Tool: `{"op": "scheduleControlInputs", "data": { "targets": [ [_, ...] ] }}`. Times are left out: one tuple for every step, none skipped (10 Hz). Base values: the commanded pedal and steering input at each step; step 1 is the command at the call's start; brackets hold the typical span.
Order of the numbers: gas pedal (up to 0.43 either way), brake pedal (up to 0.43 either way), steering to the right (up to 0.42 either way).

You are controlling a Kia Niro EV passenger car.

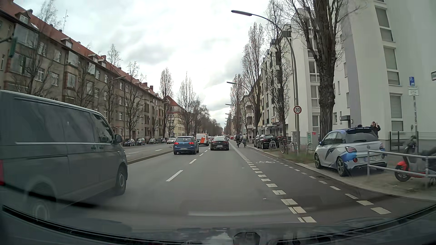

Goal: Follow the waypoints while adhering to traffic rules and regulations

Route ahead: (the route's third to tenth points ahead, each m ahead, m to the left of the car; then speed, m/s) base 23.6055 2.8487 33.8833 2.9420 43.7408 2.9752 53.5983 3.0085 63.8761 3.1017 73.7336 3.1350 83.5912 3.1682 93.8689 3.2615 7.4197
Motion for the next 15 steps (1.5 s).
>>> {"op": "scheduleControlInputs", "data": {
  "targets": [
    [0.067, 0.012, -0.002],
    [0.067, 0.012, -0.002],
    [0.067, 0.012, -0.002],
    [0.067, 0.012, -0.002],
    [0.067, 0.012, -0.002],
    [0.067, 0.012, -0.002],
    [0.067, 0.012, -0.002],
    [0.047, 0.012, -0.007],
    [0.039, 0.012, -0.009],
    [0.039, 0.012, -0.009],
    [0.039, 0.012, -0.008],
    [0.039, 0.012, -0.008],
    [0.039, 0.012, -0.007],
    [0.047, 0.012, -0.007],
    [0.047, 0.012, -0.006]
  ]
}}
